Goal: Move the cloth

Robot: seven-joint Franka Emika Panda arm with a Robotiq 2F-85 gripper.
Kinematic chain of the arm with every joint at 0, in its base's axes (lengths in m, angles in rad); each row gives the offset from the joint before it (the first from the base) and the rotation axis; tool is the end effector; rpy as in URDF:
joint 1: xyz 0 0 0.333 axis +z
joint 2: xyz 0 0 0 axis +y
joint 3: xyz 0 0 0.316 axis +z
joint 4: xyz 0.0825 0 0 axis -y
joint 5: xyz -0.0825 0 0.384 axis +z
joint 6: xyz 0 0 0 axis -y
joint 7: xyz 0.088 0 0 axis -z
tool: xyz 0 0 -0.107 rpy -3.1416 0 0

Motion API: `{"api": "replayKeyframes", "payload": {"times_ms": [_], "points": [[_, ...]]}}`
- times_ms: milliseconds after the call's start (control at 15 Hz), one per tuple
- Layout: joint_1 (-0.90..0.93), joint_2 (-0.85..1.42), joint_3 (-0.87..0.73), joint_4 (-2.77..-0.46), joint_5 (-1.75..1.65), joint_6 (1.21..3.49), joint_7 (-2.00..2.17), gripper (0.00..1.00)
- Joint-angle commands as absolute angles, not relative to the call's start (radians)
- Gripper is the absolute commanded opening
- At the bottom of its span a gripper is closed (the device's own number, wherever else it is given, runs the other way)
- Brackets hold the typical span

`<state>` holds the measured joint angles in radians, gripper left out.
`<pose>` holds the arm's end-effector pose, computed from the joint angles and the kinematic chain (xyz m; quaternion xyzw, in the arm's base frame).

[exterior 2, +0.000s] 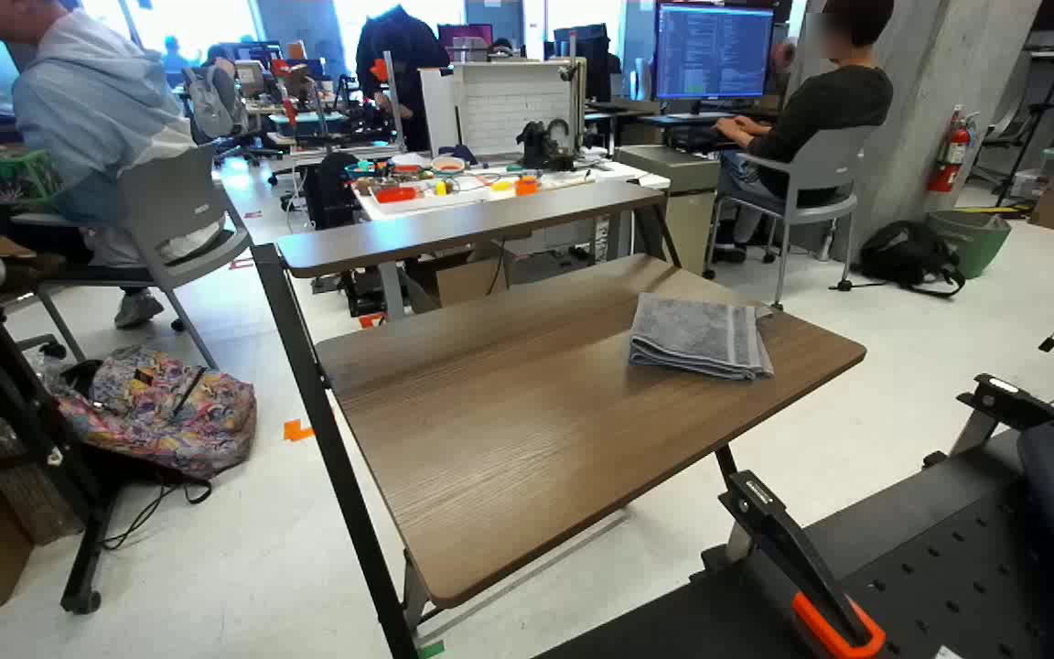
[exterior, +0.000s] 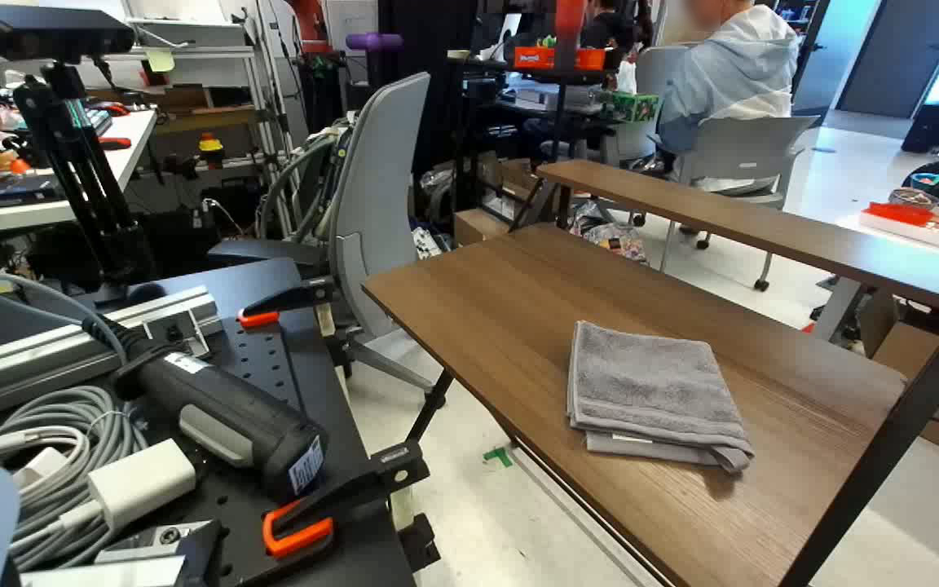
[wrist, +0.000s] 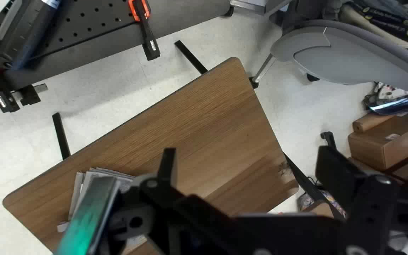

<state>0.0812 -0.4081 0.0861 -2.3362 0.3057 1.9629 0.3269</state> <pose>0.4223 0.0938 0.4964 -0.9824 0.1378 0.0131 0.1253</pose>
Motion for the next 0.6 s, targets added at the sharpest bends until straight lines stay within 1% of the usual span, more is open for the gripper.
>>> {"api": "replayKeyframes", "payload": {"times_ms": [0,200,333,533], "points": [[0.071,-0.408,0.094,-2.334,0.309,1.959,0.324,1.00],[0.071,-0.408,0.094,-2.334,0.309,1.959,0.324,1.00],[0.060,-0.388,0.102,-2.339,0.312,2.056,0.353,1.00],[0.044,-0.325,0.121,-2.341,0.298,2.269,0.423,1.00]]}}
